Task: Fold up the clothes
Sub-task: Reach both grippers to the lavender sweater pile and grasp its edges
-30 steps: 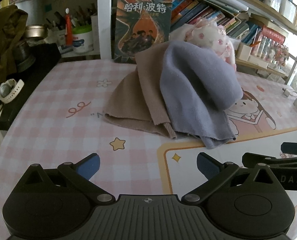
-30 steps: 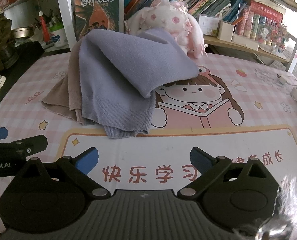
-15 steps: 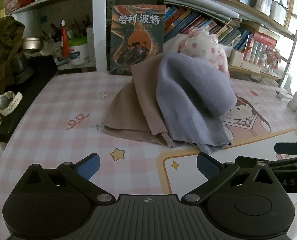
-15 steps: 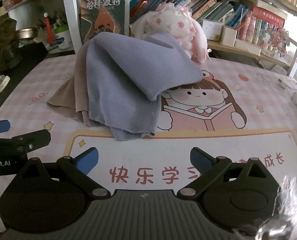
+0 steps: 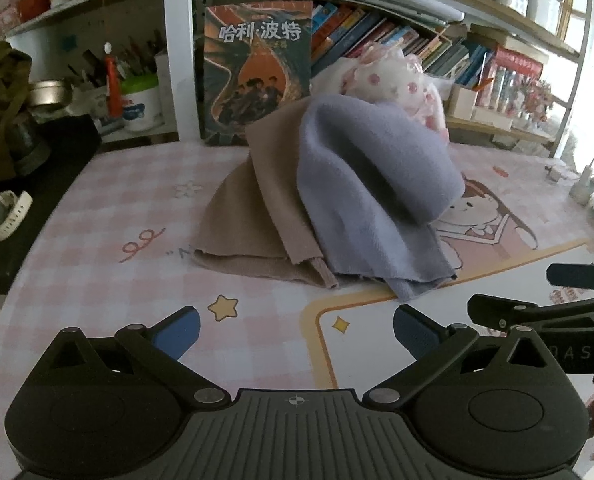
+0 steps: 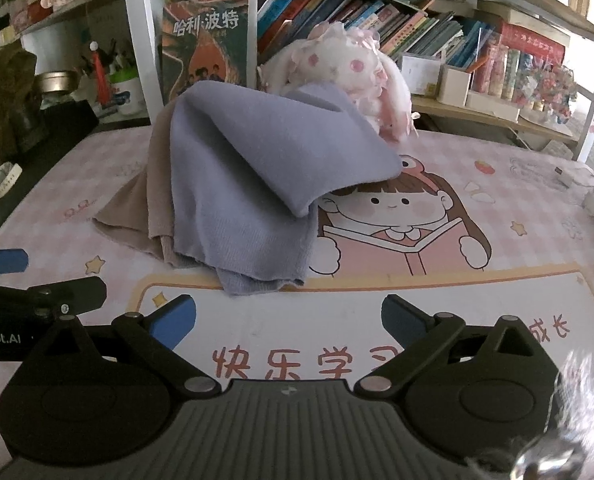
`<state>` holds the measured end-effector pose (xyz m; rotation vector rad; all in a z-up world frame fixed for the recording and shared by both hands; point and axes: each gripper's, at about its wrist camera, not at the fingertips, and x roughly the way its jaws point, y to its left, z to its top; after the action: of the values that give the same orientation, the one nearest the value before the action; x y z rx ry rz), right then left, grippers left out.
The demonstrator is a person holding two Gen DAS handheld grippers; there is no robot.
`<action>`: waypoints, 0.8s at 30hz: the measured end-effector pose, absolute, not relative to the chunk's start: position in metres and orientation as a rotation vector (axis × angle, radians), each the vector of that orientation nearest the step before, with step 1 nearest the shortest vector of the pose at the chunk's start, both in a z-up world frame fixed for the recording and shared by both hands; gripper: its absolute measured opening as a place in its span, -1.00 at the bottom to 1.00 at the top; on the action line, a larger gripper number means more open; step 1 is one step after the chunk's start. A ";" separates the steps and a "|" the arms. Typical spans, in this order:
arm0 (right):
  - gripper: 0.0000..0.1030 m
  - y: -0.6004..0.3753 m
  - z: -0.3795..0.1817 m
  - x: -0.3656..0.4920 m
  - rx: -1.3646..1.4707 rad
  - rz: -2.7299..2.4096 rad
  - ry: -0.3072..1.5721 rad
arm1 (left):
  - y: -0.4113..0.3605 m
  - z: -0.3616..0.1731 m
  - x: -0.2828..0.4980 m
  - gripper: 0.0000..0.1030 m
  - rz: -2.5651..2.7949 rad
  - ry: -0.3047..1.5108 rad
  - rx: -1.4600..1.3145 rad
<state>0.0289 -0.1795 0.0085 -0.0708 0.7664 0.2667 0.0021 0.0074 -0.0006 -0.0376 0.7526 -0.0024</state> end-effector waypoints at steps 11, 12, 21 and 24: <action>0.94 -0.214 0.001 0.055 -0.072 0.388 0.762 | -0.033 0.007 0.010 1.00 0.136 0.760 -0.054; 0.94 -0.218 0.000 0.058 -0.074 0.403 0.764 | -0.038 0.008 0.012 1.00 0.151 0.764 -0.053; 0.91 -0.259 -0.008 0.082 -0.068 0.526 0.785 | -0.077 0.006 0.021 1.00 0.240 0.811 -0.074; 0.91 -0.273 -0.012 0.088 -0.042 0.556 0.804 | -0.088 0.005 0.023 1.00 0.259 0.820 -0.074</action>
<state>0.0885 -0.2730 -0.0117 -0.0423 0.8041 0.5562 0.0233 -0.0884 0.0051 -0.0743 0.8195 0.2591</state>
